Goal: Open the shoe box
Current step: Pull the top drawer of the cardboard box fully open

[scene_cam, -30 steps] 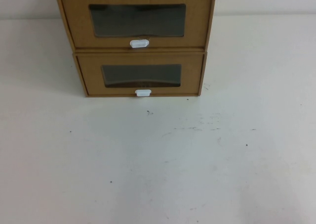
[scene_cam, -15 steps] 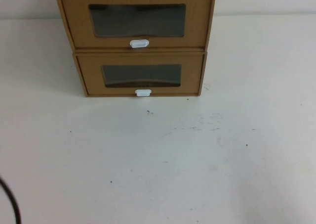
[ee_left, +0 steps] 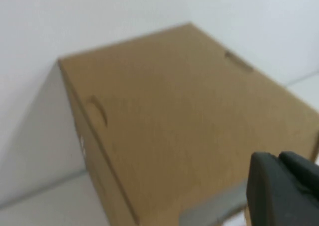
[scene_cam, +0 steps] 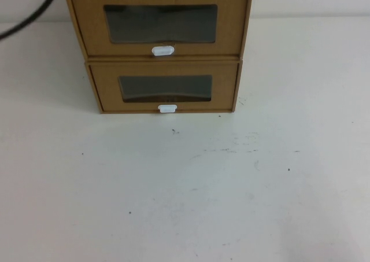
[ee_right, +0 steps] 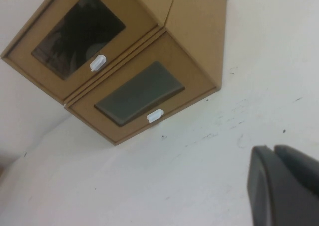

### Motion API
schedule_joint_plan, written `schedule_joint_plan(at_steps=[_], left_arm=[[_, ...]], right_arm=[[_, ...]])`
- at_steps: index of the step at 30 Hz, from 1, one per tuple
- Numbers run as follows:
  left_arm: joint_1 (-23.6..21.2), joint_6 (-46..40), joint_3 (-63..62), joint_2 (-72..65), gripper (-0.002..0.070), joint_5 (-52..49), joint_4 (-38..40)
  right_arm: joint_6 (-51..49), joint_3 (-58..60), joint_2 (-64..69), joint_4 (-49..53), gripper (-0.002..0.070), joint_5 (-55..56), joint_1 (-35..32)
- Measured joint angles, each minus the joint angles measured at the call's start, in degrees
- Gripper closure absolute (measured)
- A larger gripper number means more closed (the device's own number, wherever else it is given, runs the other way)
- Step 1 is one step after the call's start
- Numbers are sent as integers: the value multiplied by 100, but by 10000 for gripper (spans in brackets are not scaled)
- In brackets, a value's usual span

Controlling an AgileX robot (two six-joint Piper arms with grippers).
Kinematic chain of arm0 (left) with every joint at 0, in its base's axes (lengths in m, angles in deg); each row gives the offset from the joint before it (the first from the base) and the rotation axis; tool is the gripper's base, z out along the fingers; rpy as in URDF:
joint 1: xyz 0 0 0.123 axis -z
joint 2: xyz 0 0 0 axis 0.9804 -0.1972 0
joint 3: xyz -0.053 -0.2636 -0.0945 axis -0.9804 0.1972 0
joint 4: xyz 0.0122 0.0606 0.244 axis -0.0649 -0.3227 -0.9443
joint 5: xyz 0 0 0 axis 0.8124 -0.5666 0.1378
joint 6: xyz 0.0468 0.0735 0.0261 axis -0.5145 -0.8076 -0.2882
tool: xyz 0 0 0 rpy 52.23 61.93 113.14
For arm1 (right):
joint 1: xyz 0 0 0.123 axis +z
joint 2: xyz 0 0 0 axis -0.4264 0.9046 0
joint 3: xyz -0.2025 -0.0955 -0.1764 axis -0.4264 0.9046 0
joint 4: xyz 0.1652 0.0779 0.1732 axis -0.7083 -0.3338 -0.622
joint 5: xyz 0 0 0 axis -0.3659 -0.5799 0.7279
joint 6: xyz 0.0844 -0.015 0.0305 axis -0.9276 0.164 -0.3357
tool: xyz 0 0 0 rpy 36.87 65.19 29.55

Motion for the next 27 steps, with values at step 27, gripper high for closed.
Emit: schedule_joint_plan(at_steps=[27], left_arm=[[120,164,-2512,-4121,679,-102,1145]], right_arm=[[1640,-301,1510,-731,694,-295,0]])
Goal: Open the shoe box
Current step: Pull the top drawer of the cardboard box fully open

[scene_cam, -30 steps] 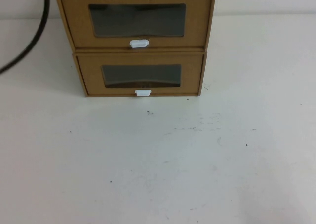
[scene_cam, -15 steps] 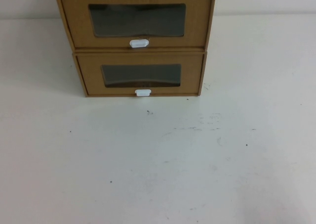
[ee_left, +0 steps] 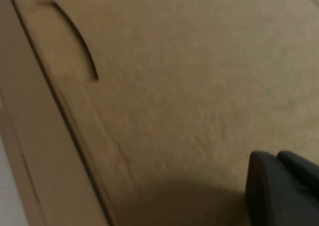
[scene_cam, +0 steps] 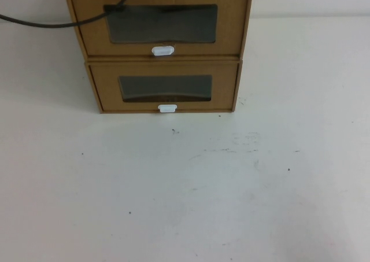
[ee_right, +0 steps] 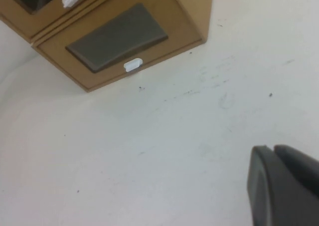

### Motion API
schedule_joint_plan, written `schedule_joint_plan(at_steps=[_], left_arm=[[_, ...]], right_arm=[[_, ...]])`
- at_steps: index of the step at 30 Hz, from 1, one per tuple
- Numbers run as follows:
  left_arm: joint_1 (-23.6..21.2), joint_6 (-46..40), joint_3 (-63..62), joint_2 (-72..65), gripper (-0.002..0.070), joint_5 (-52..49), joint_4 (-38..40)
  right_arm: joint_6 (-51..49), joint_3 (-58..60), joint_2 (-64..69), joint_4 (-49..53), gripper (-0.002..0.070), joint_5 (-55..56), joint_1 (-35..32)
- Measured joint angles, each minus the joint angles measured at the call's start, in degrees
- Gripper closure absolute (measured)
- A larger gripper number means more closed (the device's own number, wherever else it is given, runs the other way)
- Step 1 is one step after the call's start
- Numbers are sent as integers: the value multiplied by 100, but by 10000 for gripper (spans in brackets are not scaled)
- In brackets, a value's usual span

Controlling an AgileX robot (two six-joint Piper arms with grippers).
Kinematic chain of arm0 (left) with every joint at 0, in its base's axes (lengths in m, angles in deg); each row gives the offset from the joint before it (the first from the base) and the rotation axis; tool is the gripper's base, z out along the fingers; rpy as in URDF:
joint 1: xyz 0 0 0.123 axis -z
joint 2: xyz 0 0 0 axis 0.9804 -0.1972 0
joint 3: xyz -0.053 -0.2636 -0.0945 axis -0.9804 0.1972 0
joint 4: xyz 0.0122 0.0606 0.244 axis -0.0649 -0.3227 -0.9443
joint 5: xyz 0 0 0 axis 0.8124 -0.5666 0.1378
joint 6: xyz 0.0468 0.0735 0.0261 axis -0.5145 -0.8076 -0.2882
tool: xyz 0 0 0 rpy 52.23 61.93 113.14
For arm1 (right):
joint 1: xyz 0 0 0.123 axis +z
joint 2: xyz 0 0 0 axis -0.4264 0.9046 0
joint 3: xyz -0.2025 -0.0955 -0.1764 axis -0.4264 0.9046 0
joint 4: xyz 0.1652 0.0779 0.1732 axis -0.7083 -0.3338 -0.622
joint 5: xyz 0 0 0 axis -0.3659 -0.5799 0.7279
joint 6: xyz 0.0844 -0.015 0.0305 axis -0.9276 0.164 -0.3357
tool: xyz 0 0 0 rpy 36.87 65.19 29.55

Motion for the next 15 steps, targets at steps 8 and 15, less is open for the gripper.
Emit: schedule_joint_plan(at_steps=[8,15], left_arm=[[128,-58,-70,-285,679,155,260],[128,-71,-84,-321,679,107,306]], right_arm=[[1246,-974,1431,-22,694,-352,0],[2269,-2372,3056,336,694,-932,0]])
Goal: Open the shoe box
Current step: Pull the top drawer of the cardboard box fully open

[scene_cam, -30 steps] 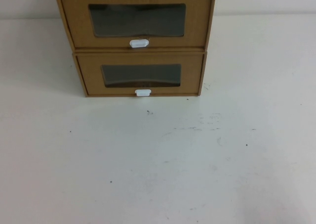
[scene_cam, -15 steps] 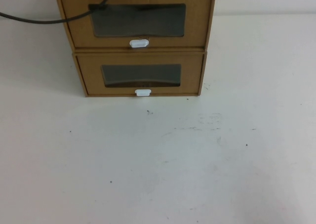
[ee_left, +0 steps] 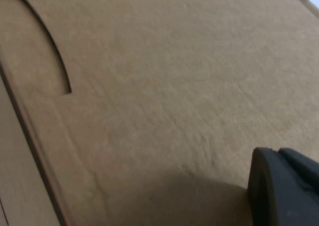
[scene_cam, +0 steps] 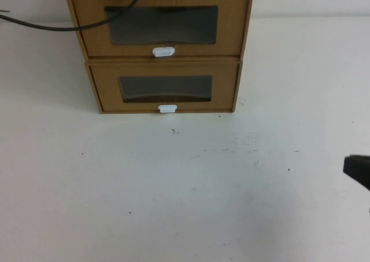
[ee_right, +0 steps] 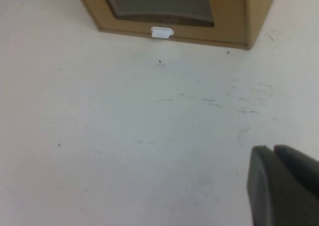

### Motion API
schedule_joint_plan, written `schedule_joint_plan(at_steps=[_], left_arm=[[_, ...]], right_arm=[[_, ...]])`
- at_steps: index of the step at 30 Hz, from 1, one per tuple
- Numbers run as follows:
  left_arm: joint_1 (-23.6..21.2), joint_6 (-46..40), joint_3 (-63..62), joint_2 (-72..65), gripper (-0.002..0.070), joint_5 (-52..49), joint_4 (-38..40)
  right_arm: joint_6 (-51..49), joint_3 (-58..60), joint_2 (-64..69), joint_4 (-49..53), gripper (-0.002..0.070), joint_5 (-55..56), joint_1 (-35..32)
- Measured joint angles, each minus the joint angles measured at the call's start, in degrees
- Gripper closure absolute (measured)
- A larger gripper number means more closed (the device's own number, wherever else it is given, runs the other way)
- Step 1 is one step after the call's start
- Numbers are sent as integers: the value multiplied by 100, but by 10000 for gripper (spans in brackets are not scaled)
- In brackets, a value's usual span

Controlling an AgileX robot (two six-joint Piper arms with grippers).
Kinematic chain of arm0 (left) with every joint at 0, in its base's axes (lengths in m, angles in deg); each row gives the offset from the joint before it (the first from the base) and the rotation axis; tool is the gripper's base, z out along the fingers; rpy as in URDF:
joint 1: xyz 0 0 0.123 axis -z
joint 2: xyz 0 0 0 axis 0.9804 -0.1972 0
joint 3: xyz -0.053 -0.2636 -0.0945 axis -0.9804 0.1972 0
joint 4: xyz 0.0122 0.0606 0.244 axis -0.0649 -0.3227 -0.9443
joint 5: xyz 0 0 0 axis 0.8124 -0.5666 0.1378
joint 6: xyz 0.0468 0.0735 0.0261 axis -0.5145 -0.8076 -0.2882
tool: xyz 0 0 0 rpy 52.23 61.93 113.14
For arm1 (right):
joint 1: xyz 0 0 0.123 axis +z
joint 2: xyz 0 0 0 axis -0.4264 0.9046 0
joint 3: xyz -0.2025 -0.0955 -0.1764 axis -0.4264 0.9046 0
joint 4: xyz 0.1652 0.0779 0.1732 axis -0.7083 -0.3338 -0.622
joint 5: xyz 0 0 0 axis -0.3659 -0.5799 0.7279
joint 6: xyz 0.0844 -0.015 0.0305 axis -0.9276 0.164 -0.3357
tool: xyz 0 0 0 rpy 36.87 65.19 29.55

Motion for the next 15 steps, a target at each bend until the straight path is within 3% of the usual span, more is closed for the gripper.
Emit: schedule_joint_plan(at_steps=[4,8,11,15], left_arm=[[0,0,-13,-9,679,-11,-11],[0,0,-25,-12,679,-31,-11],[0,0,-25,-22,679,-36,-11],[0,-4,-33,-22,679,-45,-11]], right_arm=[[73,-1026,854,749,694,-138,280],[-295,-1963,1488,2043,694,286,1172],[-1332,-2394,1947,4044,694,649,2100],[-3909,-2603,2531,7776,694,668,3108]])
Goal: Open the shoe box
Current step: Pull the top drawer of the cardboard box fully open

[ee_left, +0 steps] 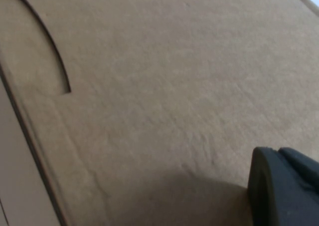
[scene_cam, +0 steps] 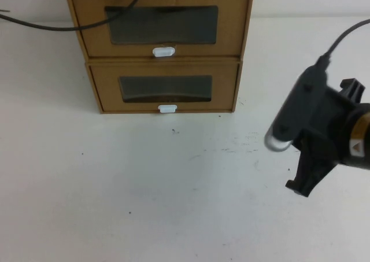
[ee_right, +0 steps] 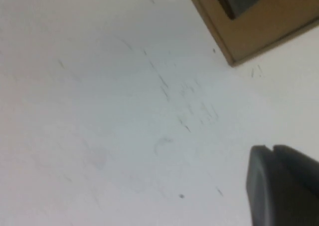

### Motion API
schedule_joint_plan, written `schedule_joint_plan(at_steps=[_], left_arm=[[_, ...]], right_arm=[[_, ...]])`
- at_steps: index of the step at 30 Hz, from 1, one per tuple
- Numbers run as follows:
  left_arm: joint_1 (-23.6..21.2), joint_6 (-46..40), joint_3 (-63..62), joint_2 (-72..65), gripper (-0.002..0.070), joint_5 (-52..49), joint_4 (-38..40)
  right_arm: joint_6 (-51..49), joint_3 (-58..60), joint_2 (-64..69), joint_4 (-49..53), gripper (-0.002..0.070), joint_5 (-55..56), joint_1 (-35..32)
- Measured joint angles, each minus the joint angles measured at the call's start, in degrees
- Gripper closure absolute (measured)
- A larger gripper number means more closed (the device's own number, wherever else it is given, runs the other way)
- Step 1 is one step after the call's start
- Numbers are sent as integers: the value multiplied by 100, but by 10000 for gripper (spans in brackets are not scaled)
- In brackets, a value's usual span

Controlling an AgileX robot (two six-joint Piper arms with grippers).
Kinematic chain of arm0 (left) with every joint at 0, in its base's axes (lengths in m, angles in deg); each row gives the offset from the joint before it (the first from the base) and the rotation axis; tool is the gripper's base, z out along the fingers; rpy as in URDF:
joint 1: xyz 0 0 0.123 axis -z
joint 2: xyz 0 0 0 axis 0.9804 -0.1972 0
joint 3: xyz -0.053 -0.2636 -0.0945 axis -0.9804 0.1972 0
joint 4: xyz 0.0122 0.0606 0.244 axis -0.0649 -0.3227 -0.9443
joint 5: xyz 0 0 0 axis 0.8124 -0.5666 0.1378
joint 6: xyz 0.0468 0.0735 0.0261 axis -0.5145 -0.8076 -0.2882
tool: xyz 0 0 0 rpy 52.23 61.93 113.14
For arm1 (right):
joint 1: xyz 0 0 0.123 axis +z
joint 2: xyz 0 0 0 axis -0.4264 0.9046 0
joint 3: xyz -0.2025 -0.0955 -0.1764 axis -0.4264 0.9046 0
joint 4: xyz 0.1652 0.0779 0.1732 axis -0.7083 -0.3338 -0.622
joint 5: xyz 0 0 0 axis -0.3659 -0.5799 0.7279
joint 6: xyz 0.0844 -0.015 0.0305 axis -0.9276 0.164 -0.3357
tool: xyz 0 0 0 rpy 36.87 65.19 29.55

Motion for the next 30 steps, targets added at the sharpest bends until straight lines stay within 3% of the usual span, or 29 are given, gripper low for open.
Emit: schedule_joint_plan(at_steps=[5,11,16,22,30], left_arm=[[0,-23,0,0,679,-13,0],[0,-126,-13,0,679,-39,0],[0,-313,-13,0,679,-73,0],[0,-505,-13,0,679,-116,0],[0,-595,-13,0,679,-130,0]], right_arm=[[-3647,-28,611,4512,694,-588,941],[-6313,-51,845,7700,694,-703,1920],[-7472,-94,1002,8315,694,-173,2097],[-7015,-315,1690,8417,694,294,2097],[-6917,-1346,2796,8417,662,-613,2045]])
